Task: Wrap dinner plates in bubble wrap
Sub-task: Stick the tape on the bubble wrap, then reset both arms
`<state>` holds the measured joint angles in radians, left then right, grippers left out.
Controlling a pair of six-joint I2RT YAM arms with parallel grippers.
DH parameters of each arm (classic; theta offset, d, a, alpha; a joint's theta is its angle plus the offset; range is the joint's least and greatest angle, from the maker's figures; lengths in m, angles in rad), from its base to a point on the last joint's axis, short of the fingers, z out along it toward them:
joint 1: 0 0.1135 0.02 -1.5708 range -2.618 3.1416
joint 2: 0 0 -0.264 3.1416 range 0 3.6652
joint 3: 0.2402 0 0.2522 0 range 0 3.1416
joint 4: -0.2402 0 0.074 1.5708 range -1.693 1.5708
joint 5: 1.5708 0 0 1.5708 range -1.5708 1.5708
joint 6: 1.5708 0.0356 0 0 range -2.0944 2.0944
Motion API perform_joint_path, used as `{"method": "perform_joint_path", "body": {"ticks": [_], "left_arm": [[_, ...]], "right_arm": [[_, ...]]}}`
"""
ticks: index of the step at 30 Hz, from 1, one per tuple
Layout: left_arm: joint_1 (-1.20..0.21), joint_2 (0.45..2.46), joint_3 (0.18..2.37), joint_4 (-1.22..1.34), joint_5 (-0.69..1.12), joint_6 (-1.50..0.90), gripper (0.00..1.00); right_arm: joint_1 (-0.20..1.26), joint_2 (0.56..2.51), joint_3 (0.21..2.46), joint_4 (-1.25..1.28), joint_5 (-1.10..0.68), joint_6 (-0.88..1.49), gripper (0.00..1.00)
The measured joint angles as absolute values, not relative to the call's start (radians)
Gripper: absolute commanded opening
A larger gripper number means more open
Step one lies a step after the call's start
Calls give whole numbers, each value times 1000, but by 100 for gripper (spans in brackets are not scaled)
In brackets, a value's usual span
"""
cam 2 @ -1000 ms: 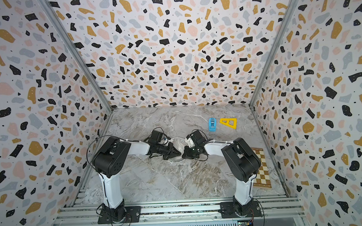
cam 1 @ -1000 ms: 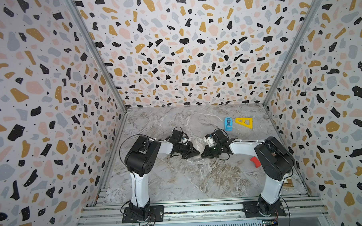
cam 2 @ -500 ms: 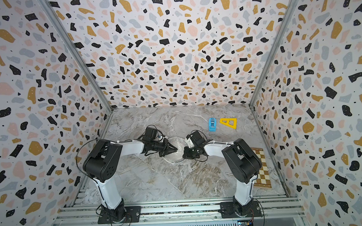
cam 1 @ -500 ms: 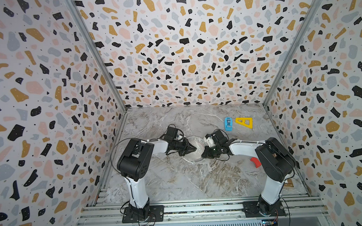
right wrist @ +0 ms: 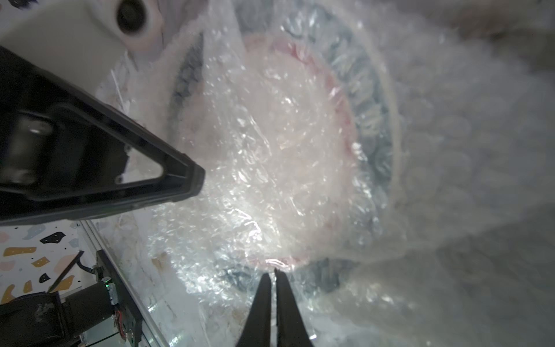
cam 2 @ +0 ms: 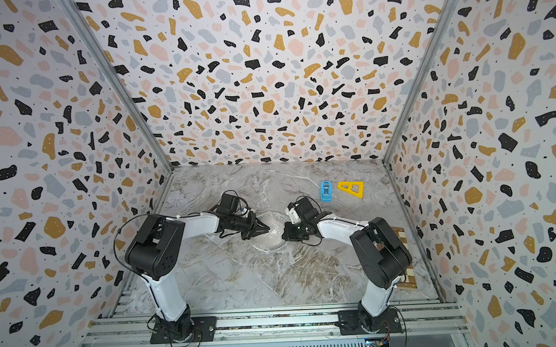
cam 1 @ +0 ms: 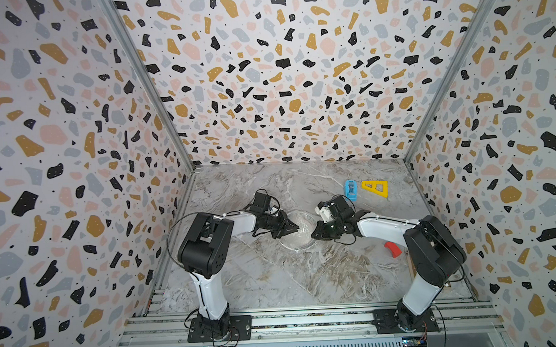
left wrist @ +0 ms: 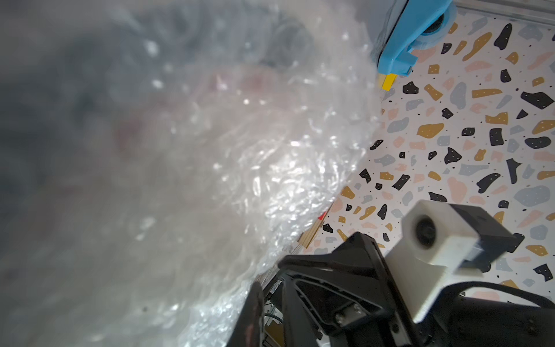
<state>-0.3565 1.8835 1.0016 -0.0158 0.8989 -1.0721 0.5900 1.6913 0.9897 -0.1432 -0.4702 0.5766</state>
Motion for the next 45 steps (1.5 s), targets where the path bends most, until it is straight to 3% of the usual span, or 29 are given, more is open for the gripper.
{"method": "perform_joint_path", "body": {"ticks": [4,6,11,18,24,27,32,38,45], "left_arm": [[-341,1883,1013,-39,898,-1060,16],[-328,1876,1021,-49,897,-1052,17],[-268,1815,1079,-156,870,-972,20],[-92,1674,1180,-353,699,-747,29],[-6,1513,1097,-387,274,-570,81],[-8,1378,979,-344,54,-490,85],[-7,1288,817,-144,-123,-354,91],[-7,1272,538,172,-162,-241,95],[-8,1306,598,252,-139,-169,95]], "right_arm": [[553,1616,1002,-156,-484,565,17],[519,1577,1002,-162,-484,550,27],[387,1485,983,-163,-455,501,40],[203,1306,855,-105,-203,405,77],[130,1238,687,65,73,304,93],[89,1223,563,202,145,261,100],[16,1208,372,430,180,237,100],[9,1253,273,693,183,230,100],[42,1272,197,905,191,177,99]]}}
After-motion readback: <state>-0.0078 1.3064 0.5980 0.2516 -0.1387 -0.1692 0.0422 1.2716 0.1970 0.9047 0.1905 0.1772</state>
